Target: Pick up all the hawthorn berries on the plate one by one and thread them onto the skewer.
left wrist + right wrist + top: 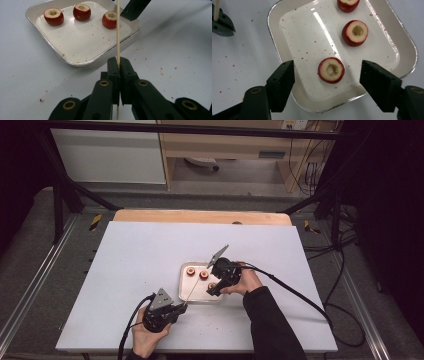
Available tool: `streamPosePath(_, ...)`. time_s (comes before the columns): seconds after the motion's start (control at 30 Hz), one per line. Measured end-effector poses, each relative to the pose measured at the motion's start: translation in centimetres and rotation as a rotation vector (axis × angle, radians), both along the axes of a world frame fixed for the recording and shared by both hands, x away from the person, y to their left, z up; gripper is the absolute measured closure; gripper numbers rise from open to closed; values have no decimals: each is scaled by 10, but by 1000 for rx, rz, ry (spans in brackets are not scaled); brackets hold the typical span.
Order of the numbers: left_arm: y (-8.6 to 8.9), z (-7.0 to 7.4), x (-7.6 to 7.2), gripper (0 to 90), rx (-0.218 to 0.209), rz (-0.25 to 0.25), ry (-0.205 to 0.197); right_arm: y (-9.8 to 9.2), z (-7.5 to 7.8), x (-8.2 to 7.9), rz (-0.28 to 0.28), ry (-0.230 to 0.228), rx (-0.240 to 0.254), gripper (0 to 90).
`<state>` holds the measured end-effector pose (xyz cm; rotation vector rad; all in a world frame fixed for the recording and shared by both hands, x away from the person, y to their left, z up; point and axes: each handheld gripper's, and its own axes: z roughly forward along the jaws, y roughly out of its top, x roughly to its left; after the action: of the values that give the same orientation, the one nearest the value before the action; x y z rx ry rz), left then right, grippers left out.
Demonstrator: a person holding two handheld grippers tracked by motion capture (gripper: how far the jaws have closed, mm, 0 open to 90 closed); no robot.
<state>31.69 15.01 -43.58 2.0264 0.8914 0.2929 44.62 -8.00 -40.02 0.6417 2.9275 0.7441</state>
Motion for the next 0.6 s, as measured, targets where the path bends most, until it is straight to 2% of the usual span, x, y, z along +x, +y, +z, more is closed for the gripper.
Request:
streamPosePath(0.07,1,0,0,880,3,-1,-1,4,-4,3,30,12,-23,395)
streamPosePath(0.1,1,0,0,880,2,0,0,4,-4,3,30,12,-23,395)
streamPosePath(0.13,1,0,0,880,2,2,1,6,-6,5,56,17,-41,447)
streamPosePath(0.27,2,-1,0,880,4,3,4,7,-9,7,78,21,-60,503)
streamPosePath(0.37,1,-1,1,880,4,1,5,7,-12,8,114,6,-83,565)
streamPosePath(0.6,0,-2,1,879,13,-3,8,8,-14,9,145,3,-80,589)
